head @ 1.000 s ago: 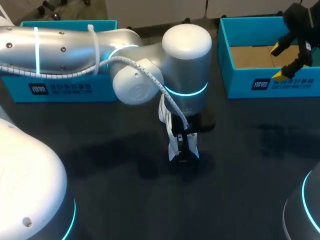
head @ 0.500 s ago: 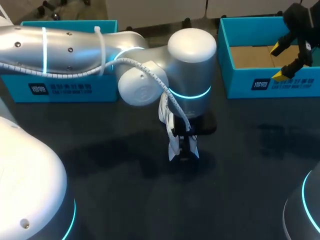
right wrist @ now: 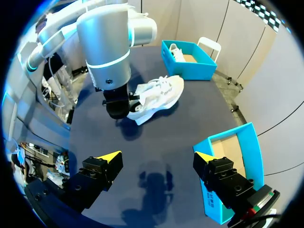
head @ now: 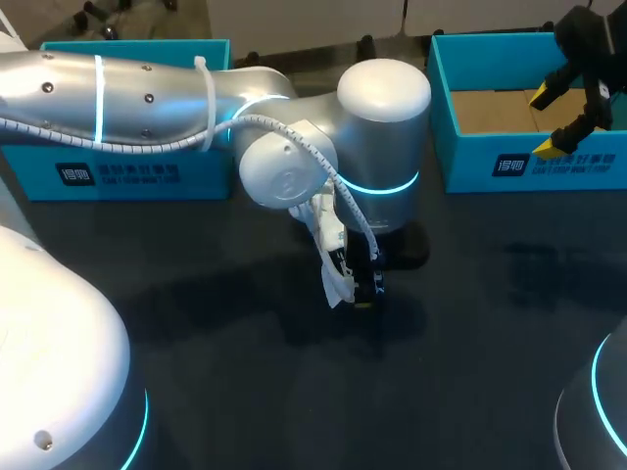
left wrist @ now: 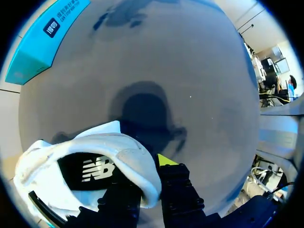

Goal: Take the shoe out of the shoebox, open the shoe tongue, remove and reinsert the insole, then place the shoe into the shoebox

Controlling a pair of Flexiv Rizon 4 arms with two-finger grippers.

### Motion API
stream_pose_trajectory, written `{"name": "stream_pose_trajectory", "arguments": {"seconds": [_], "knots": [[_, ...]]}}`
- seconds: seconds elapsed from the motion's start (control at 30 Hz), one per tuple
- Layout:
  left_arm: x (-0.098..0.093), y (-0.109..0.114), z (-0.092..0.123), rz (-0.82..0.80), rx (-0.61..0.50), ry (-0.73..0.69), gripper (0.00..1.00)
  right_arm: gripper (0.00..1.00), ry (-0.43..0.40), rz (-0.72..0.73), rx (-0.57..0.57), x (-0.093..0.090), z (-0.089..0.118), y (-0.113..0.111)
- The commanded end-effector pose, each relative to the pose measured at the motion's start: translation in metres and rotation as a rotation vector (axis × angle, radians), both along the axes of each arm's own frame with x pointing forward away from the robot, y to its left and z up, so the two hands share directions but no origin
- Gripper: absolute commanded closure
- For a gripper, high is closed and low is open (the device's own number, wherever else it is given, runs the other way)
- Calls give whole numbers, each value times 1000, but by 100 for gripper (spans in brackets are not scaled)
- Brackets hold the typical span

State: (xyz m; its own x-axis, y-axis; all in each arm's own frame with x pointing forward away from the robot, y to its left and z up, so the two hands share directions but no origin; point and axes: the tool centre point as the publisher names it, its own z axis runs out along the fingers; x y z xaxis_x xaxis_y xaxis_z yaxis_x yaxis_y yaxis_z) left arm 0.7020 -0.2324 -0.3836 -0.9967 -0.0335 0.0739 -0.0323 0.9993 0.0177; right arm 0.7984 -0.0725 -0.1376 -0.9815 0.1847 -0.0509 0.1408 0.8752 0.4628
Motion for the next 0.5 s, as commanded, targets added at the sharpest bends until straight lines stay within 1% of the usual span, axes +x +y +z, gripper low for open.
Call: {"name": "stream_pose_trajectory", "arguments": {"seconds": [0.03,0.07,0.23,0.27,0.4,0.5], "knots": [[1,1,6,-4,6,16,100,0,3,0,-2,1,0,1],[1,1,6,-4,6,16,100,0,3,0,-2,1,0,1],[1,6,26,-22,25,36,100,0,3,0,-2,1,0,1],[1,7,32,-27,46,39,100,0,3,0,-2,1,0,1],[4,10,48,-42,57,47,100,0,3,0,-2,1,0,1],[7,15,66,-58,51,59,100,0,3,0,-2,1,0,1]]}}
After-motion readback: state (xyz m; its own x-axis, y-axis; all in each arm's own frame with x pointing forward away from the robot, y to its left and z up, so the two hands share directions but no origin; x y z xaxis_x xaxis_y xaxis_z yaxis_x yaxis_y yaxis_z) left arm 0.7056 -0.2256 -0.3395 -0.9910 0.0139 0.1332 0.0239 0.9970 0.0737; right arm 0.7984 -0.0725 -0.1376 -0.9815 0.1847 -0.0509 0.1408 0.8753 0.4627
